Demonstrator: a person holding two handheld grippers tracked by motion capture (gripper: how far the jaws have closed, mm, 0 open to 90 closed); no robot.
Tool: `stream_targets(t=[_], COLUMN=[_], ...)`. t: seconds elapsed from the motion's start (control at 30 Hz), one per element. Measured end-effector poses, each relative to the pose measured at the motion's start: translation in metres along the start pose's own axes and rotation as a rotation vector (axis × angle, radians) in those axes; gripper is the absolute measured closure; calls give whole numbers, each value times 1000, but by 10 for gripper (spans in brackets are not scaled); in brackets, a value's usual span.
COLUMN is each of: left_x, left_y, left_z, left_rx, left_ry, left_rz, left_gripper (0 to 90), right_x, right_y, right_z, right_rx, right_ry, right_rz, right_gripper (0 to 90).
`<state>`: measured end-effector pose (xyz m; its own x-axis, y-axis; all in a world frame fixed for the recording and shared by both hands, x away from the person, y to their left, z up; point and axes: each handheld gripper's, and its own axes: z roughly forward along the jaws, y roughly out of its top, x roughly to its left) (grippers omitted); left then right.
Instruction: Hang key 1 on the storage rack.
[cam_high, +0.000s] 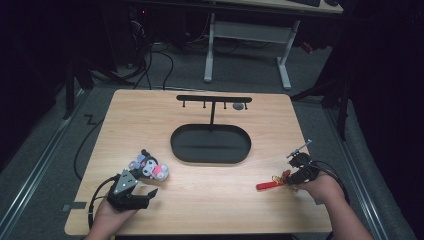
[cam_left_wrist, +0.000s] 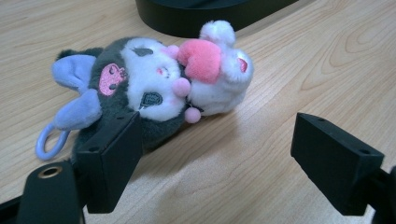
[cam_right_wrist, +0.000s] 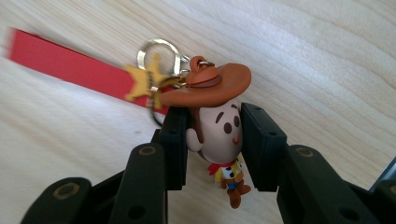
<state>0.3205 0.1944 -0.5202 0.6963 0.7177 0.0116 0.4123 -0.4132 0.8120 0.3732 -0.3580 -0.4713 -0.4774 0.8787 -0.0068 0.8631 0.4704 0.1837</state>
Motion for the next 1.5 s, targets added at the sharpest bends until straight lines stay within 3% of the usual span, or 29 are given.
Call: stream_targets(t=[0.3, 0.43, 0.83, 1.27, 1.5], left_x=[-2, -2, -2, -2, -2], left_y=[1, 1, 2, 3, 3], left_z=[0, 0, -1, -1, -2], left_rx=[-5, -2, -8, -16, -18], left_ry=[-1, -4, -8, -9, -10], left_rz=[6, 10, 6, 8, 9], left_gripper=[173, 173, 173, 173, 173], right_x=[21, 28, 48, 63, 64], right_y=[1, 2, 8, 38, 55], right_z=[-36, -53, -106, -135, -140], right_rx=[-24, -39, -48, -73, -89], right_ry=[13, 40, 21, -5, 6], right_rz=[-13, -17, -51, -84, -80], right_gripper=[643, 642, 641, 641, 640])
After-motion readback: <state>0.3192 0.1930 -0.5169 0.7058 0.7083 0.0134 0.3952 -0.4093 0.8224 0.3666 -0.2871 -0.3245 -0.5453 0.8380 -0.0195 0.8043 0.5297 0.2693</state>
